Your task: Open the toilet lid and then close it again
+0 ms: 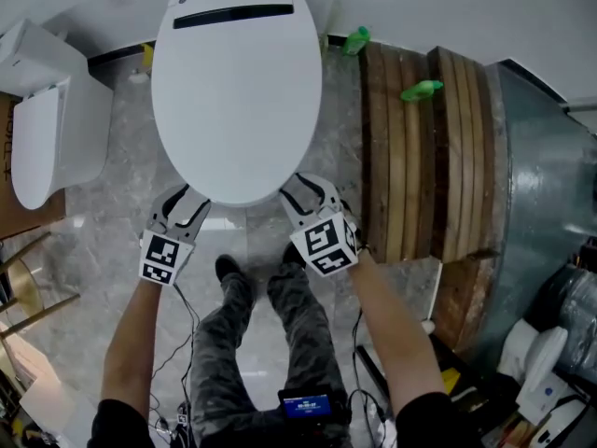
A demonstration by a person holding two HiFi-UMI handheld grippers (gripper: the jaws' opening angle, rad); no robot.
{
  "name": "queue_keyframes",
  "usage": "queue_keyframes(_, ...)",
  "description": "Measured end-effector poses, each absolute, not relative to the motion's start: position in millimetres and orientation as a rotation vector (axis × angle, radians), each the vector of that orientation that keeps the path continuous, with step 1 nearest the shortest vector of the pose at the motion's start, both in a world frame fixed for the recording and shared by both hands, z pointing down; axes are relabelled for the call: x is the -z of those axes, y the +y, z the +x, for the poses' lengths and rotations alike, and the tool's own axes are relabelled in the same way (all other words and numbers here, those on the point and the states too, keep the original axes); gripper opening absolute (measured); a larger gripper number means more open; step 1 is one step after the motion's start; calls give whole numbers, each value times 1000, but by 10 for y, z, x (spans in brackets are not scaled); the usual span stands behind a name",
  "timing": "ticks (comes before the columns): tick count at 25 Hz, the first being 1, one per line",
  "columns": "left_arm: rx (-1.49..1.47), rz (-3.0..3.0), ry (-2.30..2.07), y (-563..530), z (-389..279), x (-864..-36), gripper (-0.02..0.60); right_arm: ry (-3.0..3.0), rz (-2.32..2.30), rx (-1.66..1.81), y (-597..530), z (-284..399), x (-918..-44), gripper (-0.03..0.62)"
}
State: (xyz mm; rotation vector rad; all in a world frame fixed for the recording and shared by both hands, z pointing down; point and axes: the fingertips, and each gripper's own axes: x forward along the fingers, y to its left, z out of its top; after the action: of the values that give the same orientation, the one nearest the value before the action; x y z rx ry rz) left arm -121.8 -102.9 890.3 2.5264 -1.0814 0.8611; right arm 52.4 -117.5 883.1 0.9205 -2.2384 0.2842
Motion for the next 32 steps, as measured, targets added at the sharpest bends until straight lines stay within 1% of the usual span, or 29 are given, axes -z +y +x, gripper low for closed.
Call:
queue_keyframes(6, -903, 2503, -1106, -1020, -1235, -9295, 206, -2218, 927, -297, -1146, 508, -9239, 166)
queue_keyframes(16, -949, 2458, -1106, -1040, -1203, -9726, 206, -2163, 888, -309, -1155, 541, -9692, 166)
queue_keyframes(26, -1004, 2397, -1081, -1063, -1198, -10060, 206, -2096, 849, -333, -1170, 549, -10049, 166)
queue_keyframes(32, -985, 2409, -1107, -1085, -1207, -10088, 206, -2104, 850, -339, -1196, 545, -10120, 166)
